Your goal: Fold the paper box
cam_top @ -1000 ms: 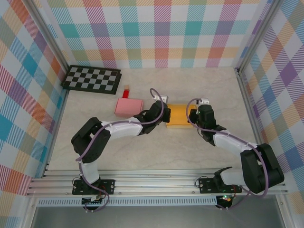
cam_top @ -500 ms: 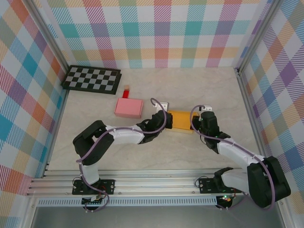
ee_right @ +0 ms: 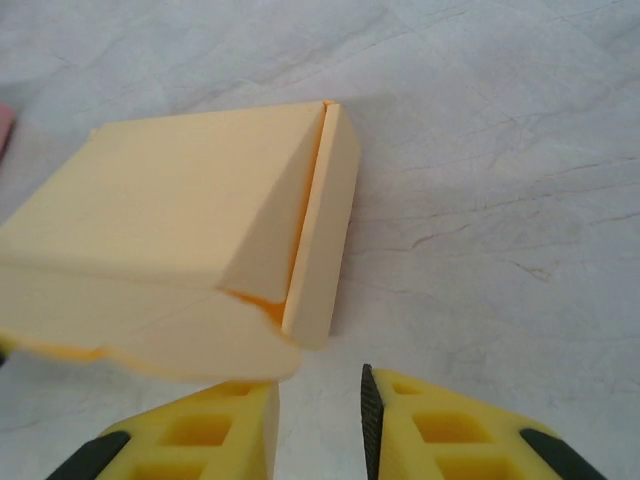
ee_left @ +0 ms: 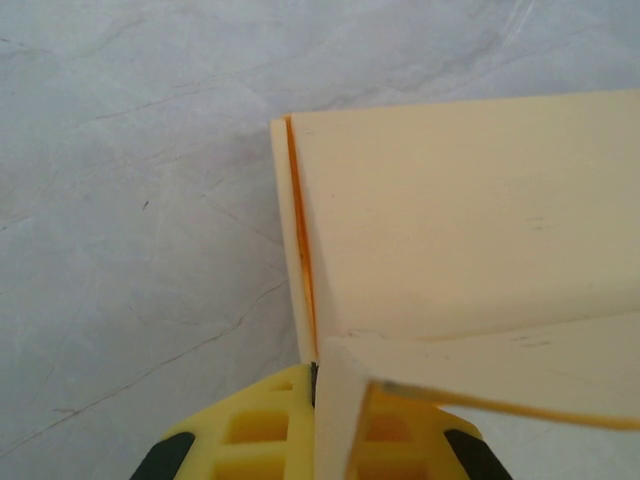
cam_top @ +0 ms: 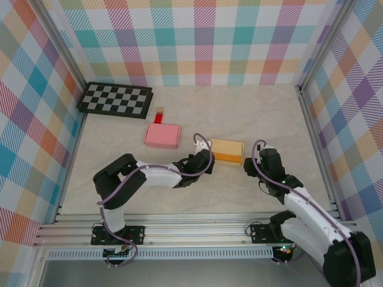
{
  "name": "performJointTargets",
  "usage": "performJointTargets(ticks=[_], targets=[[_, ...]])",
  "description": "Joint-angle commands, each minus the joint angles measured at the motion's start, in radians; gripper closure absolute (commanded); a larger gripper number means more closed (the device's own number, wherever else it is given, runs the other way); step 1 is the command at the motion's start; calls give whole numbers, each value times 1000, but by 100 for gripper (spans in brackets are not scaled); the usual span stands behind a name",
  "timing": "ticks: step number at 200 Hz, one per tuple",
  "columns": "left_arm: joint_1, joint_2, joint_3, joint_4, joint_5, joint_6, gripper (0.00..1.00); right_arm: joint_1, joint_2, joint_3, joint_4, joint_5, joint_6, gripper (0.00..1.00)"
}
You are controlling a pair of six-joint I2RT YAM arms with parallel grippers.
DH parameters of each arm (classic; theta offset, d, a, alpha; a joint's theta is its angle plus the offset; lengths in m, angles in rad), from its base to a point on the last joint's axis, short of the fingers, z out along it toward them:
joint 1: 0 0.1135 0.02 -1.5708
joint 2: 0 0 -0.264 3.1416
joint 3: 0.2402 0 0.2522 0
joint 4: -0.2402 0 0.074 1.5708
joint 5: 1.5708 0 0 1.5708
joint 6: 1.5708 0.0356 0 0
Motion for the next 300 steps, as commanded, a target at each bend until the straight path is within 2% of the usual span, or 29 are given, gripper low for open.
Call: performJointTargets(ticks=[1, 14, 30, 64, 110, 159, 178, 199, 219, 243, 268, 282, 300], targets=[[-10, 7, -13, -73, -16, 33, 100, 3, -108, 83, -226, -72, 12, 67], [-11, 6, -11, -75, -17, 36, 100, 3, -139, 137, -297, -93, 7, 64], [-11, 7, -7, -78, -13, 39, 100, 3, -105, 192, -313, -98, -2, 61], [-12, 14, 1, -87, -11, 44, 100, 2, 144, 311, -242, -93, -40, 54], [-12, 15, 0, -86, -5, 65, 100, -22, 508, 473, -197, -88, -80, 49], [-14, 13, 2, -98, 12, 69, 100, -43, 643, 497, -166, -98, -74, 49], [-13, -18, 9, -127, 59, 67, 93, -49, 658, 477, -153, -101, -72, 49], [-12, -71, 20, -175, 91, 51, 73, -50, 667, 451, -137, -100, -71, 49], [-12, -140, 17, -219, 131, 33, 63, -52, 671, 428, -122, -96, -64, 49], [-13, -282, -23, -241, 232, 20, 58, -52, 681, 425, -122, -98, -66, 49], [2, -413, -22, -344, 225, -33, 52, -52, 674, 423, -124, -92, -66, 50], [44, -406, 26, -437, 275, -86, 48, -52, 665, 423, -126, -92, -66, 50], [98, -319, 98, -495, 380, -141, 47, -52, 655, 421, -128, -95, -69, 50]])
